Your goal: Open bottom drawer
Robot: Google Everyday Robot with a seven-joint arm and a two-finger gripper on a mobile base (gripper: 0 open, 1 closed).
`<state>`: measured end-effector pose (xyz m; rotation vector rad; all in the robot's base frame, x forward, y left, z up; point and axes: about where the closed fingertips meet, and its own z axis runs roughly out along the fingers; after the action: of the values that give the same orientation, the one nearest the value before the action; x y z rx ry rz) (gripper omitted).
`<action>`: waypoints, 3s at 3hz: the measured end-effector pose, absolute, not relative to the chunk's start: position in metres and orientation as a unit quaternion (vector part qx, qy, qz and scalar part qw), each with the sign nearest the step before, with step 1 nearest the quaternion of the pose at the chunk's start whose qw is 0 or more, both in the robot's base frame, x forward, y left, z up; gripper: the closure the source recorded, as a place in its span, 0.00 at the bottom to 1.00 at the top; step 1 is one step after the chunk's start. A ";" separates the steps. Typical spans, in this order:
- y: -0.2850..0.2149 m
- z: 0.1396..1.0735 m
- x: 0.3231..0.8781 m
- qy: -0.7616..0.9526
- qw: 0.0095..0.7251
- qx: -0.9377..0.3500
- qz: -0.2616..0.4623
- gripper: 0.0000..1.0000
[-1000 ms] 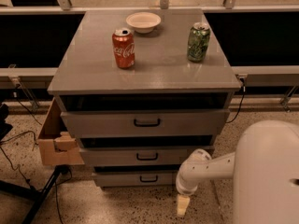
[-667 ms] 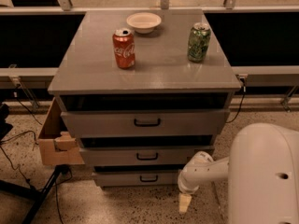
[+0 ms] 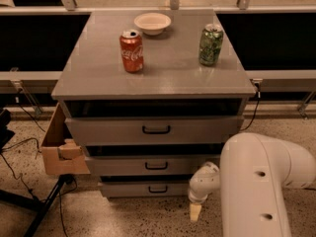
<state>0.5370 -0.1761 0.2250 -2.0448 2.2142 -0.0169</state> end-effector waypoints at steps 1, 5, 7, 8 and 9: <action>-0.181 0.204 0.552 0.730 0.057 -0.681 -0.021 0.00; -0.180 0.201 0.568 0.727 0.061 -0.683 -0.035 0.95; -0.180 0.207 0.568 0.727 0.061 -0.683 -0.035 0.83; -0.180 0.211 0.568 0.727 0.061 -0.683 -0.035 0.59; -0.180 0.216 0.568 0.727 0.060 -0.683 -0.034 0.30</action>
Offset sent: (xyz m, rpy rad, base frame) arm 0.0448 -0.0043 -0.0407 -0.0626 -0.0573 0.0171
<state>0.5679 -0.1802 0.2157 -2.0677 2.2000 -0.1036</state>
